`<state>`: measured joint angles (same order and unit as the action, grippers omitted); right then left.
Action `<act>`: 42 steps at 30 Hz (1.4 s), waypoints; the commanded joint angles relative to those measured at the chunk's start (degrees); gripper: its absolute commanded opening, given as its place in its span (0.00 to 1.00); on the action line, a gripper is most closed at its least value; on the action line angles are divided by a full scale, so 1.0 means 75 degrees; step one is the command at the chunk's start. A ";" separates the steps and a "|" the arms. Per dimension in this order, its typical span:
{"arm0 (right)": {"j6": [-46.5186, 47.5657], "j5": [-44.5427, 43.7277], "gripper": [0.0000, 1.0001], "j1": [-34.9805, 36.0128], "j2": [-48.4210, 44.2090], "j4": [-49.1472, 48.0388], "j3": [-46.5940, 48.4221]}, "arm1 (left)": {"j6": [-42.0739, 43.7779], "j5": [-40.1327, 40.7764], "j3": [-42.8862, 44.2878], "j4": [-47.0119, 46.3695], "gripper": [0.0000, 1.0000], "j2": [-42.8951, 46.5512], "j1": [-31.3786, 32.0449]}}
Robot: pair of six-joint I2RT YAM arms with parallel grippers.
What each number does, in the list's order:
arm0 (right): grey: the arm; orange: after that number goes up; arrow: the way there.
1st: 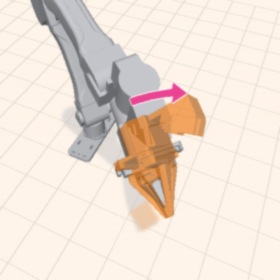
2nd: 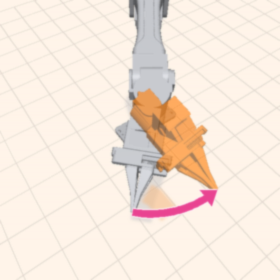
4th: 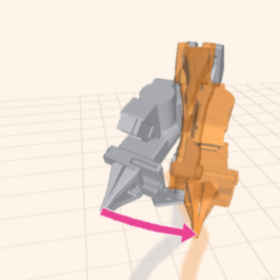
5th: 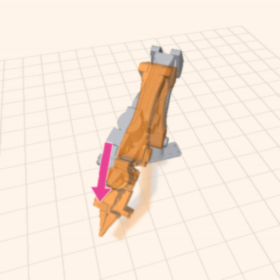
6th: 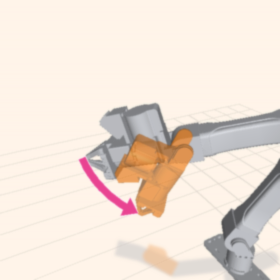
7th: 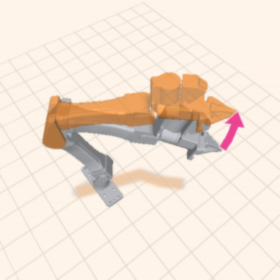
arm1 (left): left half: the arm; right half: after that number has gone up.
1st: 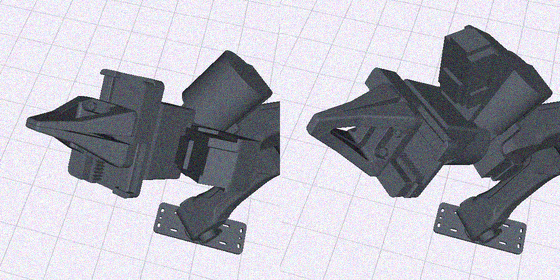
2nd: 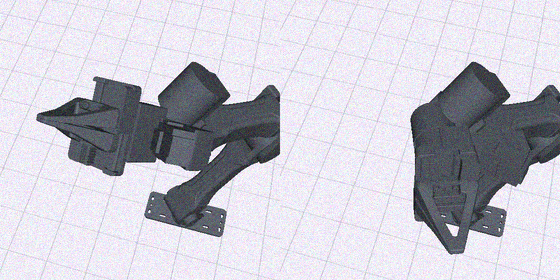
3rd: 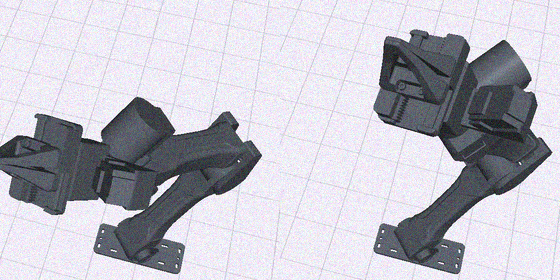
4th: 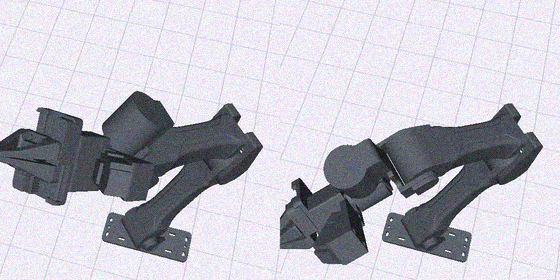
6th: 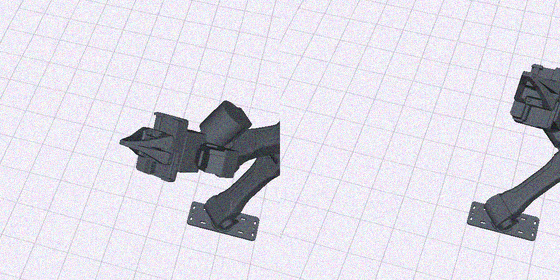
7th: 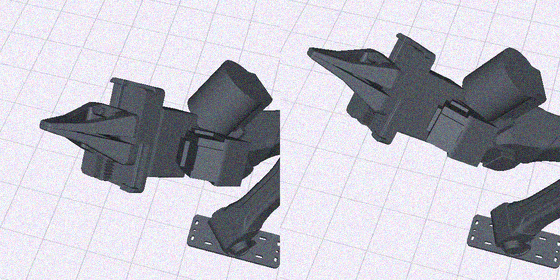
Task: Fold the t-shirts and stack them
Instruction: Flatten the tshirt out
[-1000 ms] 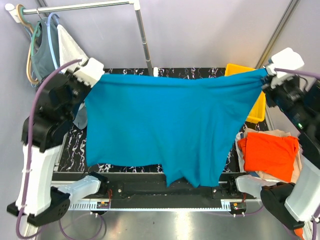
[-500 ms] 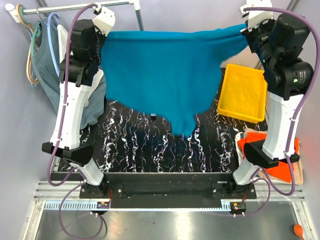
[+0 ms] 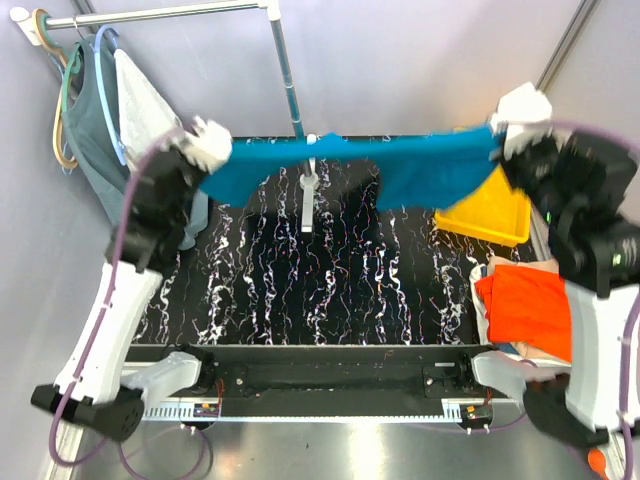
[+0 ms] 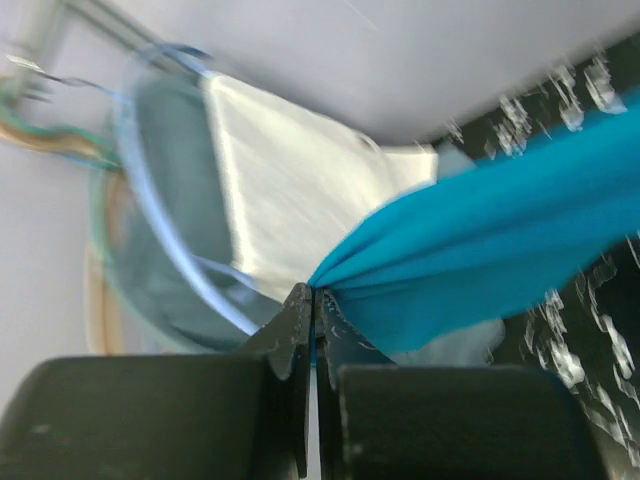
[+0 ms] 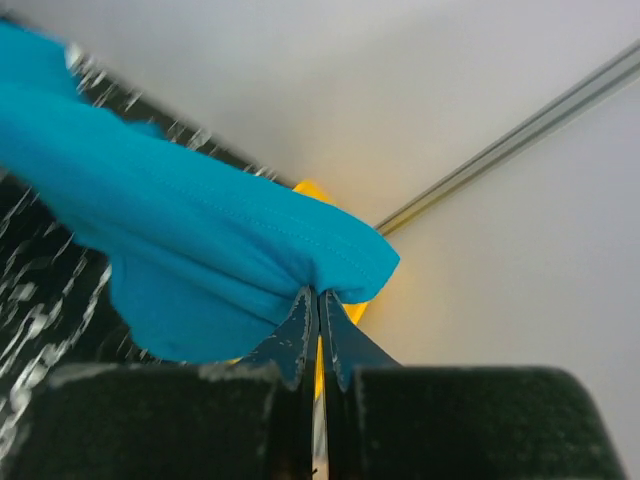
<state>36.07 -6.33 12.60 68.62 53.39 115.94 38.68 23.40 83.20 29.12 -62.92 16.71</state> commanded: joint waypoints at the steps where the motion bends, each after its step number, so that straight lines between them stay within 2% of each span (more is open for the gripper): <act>1: -0.0005 0.0584 0.00 -0.0121 -0.1796 0.0369 -0.2492 | 0.0784 -0.0083 -0.2405 0.0414 0.00 0.0957 0.0535; 2: 0.0030 0.0795 0.00 -0.0121 -0.2092 0.0741 -0.3542 | 0.0959 -0.0154 -0.3210 0.0708 0.00 0.1249 0.0677; 5: -0.0111 0.1929 0.00 -0.0110 -0.3089 0.1573 -0.5372 | 0.0972 -0.0306 -0.4478 0.1995 0.00 0.1509 0.1216; 6: -0.0088 0.2108 0.00 -0.0110 -0.3288 0.1774 -0.5775 | 0.0926 -0.0435 -0.4704 0.2823 0.00 0.1510 0.1403; 7: -0.0006 0.2260 0.00 -0.0110 -0.3568 0.1962 -0.6382 | 0.0856 -0.0645 -0.5078 0.3156 0.00 0.1475 0.1474; 10: 0.0158 0.2554 0.00 -0.0110 -0.3875 0.2560 -0.7042 | 0.0773 -0.1277 -0.5350 0.4329 0.00 0.1370 0.1580; 11: 0.0194 0.2671 0.00 -0.0110 -0.3887 0.2654 -0.7091 | 0.0726 -0.1419 -0.5328 0.4552 0.03 0.1323 0.1604; 13: 0.0275 0.2800 0.06 -0.0110 -0.3899 0.2981 -0.7080 | 0.0715 -0.1747 -0.5118 0.5243 0.18 0.1066 0.1639; 15: 0.0357 0.2918 0.18 -0.0110 -0.3911 0.3147 -0.7091 | 0.0609 -0.1935 -0.4895 0.5909 0.22 0.0820 0.1663; 16: 0.0358 0.2929 0.19 -0.0110 -0.3946 0.3252 -0.7161 | 0.0562 -0.2226 -0.4673 0.6076 0.22 0.0598 0.1663; 17: 0.0381 0.2976 0.29 -0.0110 -0.3981 0.3299 -0.7220 | 0.0446 -0.2380 -0.4578 0.6205 0.25 0.0515 0.1663; 18: 0.0428 0.3000 0.42 -0.0110 -0.4063 0.3358 -0.7278 | 0.0422 -0.2521 -0.4508 0.6392 0.41 0.0456 0.1674; 19: 0.0405 0.3000 0.59 -0.0110 -0.4098 0.3416 -0.7418 | 0.0410 -0.2684 -0.4380 0.6452 0.49 0.0374 0.1674; 20: 0.0405 0.2988 0.66 -0.0121 -0.4122 0.3452 -0.7466 | 0.0375 -0.2709 -0.4320 0.6476 0.54 0.0373 0.1674; 22: 0.0381 0.2942 0.91 -0.0121 -0.4227 0.3441 -0.7583 | 0.0468 -0.2733 -0.4180 0.6465 0.68 0.0443 0.1686; 24: 0.0370 0.2848 0.94 -0.0110 -0.4251 0.3371 -0.7607 | 0.0503 -0.2687 -0.4074 0.6197 0.77 0.0513 0.1686; 25: 0.0370 0.2720 0.95 -0.0110 -0.4228 0.3127 -0.7630 | 0.0515 -0.2605 -0.3958 0.6056 0.85 0.0560 0.1686; 30: -0.0284 0.1865 0.95 -0.0121 -0.3421 0.1265 -0.7701 | 0.0515 -0.1774 -0.3758 0.4089 0.98 0.0071 0.1639; 32: -0.0392 0.1559 0.96 -0.0121 -0.2918 0.0326 -0.7573 | 0.0422 -0.1667 -0.3606 0.3259 0.99 -0.0340 0.1535; 35: -0.0731 0.1348 0.95 -0.0121 -0.1235 -0.0425 -0.6988 | 0.0153 -0.1865 -0.2962 0.2892 0.99 -0.1475 0.1266; 39: -0.1199 0.1441 0.94 -0.0121 0.0410 -0.1210 -0.6203 | 0.0070 -0.1983 -0.2294 0.2481 0.99 -0.3009 0.0937; 42: -0.1247 0.1301 0.94 -0.0110 0.1547 -0.2555 -0.5968 | 0.0152 -0.1855 -0.1931 0.2164 0.99 -0.3888 0.0714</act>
<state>29.78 5.48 11.94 73.36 48.16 67.24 40.36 8.36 64.55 51.03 -85.82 23.97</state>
